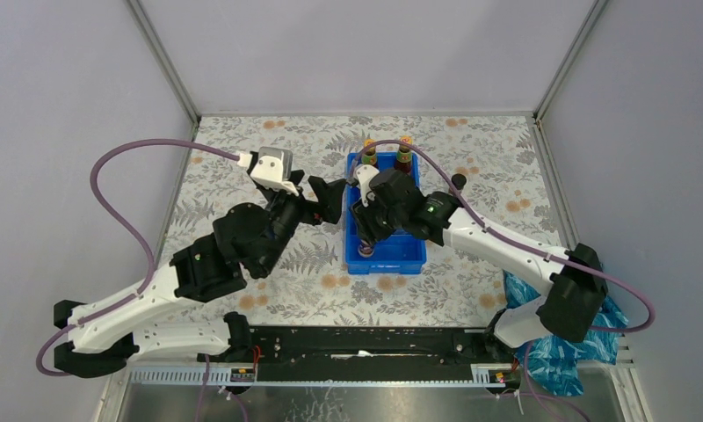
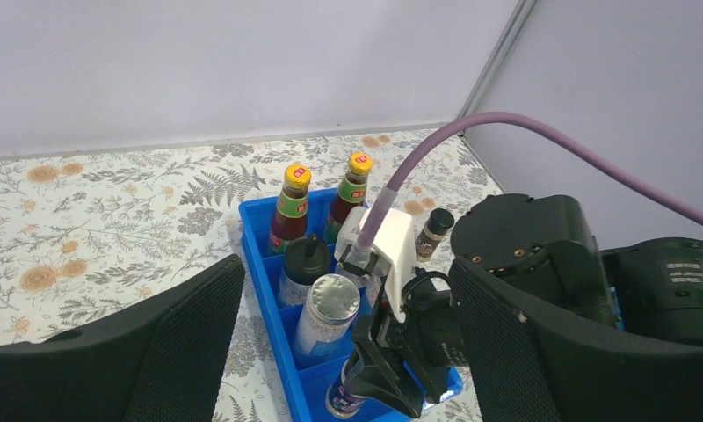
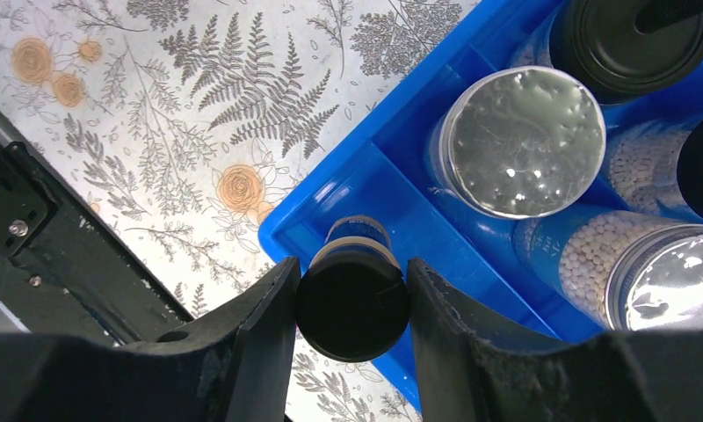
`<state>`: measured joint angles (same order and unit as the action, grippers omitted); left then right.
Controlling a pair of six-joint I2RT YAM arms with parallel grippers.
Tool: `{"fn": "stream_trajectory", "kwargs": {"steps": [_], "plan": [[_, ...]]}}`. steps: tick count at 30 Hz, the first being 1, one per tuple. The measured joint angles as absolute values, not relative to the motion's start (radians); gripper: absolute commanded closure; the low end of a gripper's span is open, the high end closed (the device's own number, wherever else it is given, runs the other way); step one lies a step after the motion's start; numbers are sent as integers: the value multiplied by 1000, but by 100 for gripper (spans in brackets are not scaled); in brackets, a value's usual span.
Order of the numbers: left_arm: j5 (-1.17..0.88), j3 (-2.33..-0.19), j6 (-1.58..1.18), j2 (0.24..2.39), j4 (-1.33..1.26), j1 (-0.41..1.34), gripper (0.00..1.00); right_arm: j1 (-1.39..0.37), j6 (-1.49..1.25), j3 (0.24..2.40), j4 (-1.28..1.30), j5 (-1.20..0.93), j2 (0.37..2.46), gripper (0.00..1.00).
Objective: Organize the condiment bottles
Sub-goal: Place the bottle in the storage box.
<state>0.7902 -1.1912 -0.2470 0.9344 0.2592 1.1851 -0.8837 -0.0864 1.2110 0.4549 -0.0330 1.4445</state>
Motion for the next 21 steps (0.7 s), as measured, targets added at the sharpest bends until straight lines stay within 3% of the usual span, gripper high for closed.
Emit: {"fn": "stream_trajectory", "kwargs": {"steps": [21], "plan": [[767,-1200,-234,895,317,1185,10,-884,-50,1193,390,53,1521,100]]}}
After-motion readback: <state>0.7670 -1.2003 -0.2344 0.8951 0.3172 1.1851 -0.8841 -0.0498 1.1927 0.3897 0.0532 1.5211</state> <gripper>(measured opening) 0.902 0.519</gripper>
